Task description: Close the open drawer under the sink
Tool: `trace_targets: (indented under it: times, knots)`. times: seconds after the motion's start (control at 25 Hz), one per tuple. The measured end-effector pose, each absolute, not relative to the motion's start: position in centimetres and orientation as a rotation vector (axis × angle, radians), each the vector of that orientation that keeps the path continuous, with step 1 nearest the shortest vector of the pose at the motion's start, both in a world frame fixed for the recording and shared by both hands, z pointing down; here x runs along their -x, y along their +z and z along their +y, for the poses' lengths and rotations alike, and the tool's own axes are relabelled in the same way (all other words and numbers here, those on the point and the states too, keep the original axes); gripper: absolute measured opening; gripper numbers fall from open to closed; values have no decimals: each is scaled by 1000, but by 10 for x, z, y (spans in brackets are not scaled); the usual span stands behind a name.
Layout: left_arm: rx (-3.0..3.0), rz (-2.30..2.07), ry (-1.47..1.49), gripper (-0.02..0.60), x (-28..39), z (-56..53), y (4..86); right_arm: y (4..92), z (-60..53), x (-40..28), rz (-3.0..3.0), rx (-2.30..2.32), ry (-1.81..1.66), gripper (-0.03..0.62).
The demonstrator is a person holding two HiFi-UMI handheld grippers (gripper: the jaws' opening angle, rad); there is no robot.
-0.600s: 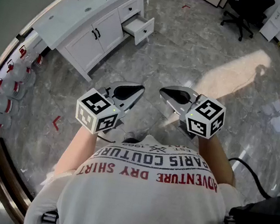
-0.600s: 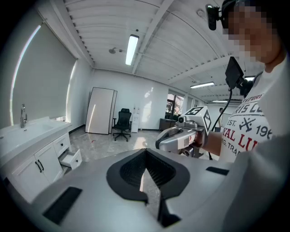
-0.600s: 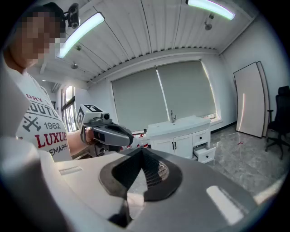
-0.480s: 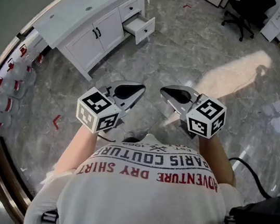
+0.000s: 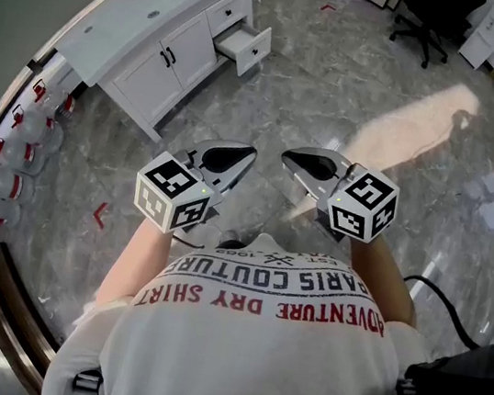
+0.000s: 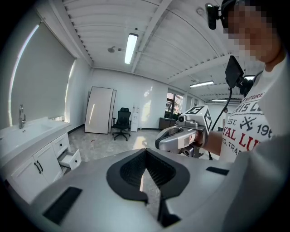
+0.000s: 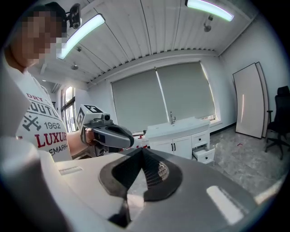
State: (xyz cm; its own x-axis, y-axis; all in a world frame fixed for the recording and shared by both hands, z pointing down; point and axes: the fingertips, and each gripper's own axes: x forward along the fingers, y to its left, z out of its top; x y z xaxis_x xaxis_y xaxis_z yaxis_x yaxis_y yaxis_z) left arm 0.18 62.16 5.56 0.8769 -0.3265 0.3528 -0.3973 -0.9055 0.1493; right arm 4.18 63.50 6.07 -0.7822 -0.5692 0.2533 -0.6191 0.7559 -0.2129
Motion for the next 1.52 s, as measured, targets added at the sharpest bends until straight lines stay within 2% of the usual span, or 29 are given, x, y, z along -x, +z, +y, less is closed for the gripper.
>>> trace_targets:
  times: [0.96, 1.52]
  knots:
    - [-2811, -539, 541, 2, -36, 622, 61, 76, 633, -84, -2751, -1038, 476, 2]
    - [-2742, -559, 499, 2, -40, 520, 137, 149, 532, -102, -2666, -1087, 508, 2]
